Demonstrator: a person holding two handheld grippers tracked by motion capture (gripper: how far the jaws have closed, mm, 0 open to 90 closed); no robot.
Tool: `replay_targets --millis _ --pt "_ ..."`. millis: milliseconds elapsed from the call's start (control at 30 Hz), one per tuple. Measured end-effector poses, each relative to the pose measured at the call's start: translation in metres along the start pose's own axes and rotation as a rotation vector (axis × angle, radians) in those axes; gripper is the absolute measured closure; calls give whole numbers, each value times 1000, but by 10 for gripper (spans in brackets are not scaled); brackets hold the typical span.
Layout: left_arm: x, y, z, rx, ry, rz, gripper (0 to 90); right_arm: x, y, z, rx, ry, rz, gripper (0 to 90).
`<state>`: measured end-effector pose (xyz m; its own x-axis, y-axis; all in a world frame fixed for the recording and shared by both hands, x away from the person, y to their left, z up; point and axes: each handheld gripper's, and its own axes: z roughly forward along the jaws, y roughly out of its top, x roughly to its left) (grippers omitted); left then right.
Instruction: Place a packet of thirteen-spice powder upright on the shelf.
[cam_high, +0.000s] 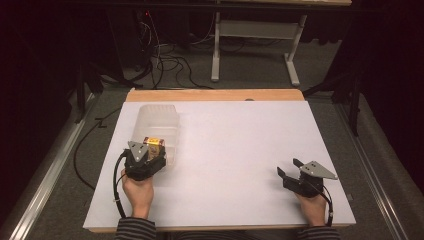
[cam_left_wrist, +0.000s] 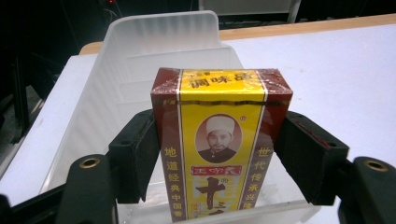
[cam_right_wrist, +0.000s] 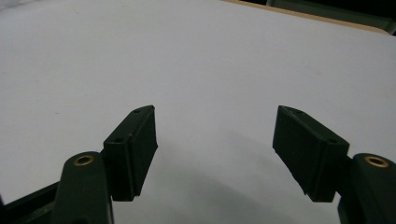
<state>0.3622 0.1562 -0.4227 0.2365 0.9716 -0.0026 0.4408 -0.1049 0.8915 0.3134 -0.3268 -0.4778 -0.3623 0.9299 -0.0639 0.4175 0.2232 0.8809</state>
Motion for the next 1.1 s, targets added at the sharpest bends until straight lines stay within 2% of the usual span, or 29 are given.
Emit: replay_targets --millis 167,467,600,1100 --pt "0 0 -2 3 7 0 323 0 0 0 1 -1 -2 309" --pt "-3 2 -8 8 33 43 283 0 0 0 2 -1 -1 309" --pt "-4 3 -11 -6 18 57 257 0 0 0 2 -1 0 309" --pt "-4 13 -27 -53 -8 57 228 0 0 0 3 -3 0 308"
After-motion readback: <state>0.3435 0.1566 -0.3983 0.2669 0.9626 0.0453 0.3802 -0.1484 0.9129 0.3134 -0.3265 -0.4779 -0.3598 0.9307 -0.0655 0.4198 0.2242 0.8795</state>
